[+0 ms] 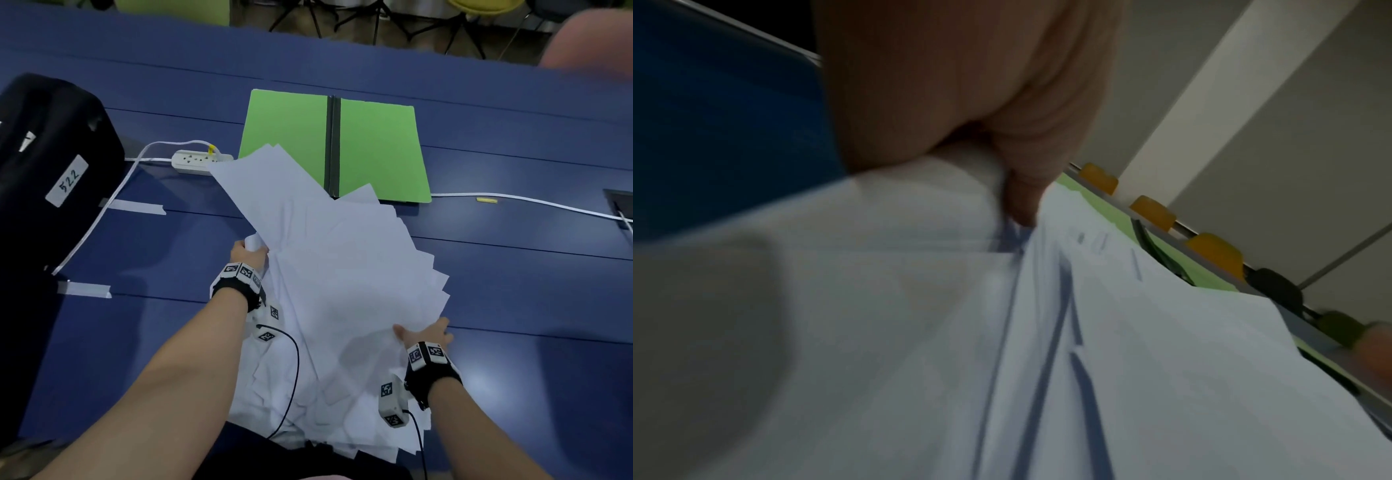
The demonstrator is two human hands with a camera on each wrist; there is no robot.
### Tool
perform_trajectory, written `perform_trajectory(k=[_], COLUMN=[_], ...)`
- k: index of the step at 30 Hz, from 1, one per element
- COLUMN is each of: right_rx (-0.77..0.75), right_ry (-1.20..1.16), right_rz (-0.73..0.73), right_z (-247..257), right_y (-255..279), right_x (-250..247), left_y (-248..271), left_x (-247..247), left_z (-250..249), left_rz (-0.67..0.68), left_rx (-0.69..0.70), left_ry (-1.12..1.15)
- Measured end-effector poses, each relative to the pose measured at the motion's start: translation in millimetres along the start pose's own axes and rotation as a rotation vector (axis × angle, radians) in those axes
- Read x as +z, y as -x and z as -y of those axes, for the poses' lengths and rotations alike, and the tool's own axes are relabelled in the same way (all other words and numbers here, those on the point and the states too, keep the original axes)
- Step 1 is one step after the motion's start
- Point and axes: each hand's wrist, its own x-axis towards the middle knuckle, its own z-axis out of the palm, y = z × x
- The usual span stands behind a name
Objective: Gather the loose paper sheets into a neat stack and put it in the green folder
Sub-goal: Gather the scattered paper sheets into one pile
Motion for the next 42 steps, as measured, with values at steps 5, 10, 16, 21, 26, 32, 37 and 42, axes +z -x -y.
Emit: perform_trajectory(k=[5,10,16,21,26,32,37,42], right_rx=[-0.013,-0.026,-0.018,-0.017,-0.027,-0.056,-0.09,-0.1], right_ry=[-0.015,-0.014,-0.029,0.043,0.051,-0.01,-0.163,-0.35], right_rz=[0.027,0.04,0.017,-0.08,-0.085,0.024,0.124,0.168], right_z=[-2.6,-4.0,-5.2,-3.1,-6.1,-15.6,-23.5,-34.7], right_y=[-2.6,-5.1,-5.4,4.1,10.5,9.1,1.2,-1.4], right_x=[-2.7,-5.5,-2.6,-2.5,-3.9,-17.6,-29.5,-43.9], left_y=[-3.3,1.1,15.3,53.3,115.1,190.2,205.4,163.5], left_x=[-4.1,3.4,-4.5,-43.0,-76.5,-80.5,-76.1,-39.5], left_z=[-28.1,-42.3,-44.4,-75.9,-118.4,-141.9,-146.2,-101.7], left_rz=[0.162,0.049,-0.136,-0.292,-0.16,0.202,0.459,0.332], left_rx=[-0.116,0.027,0.295,0.615,0.902,0.869,0.764,0.556], left_ry=[0.188,0.115,-0.059,-0.156,-0.14,0.091,0.294,0.163])
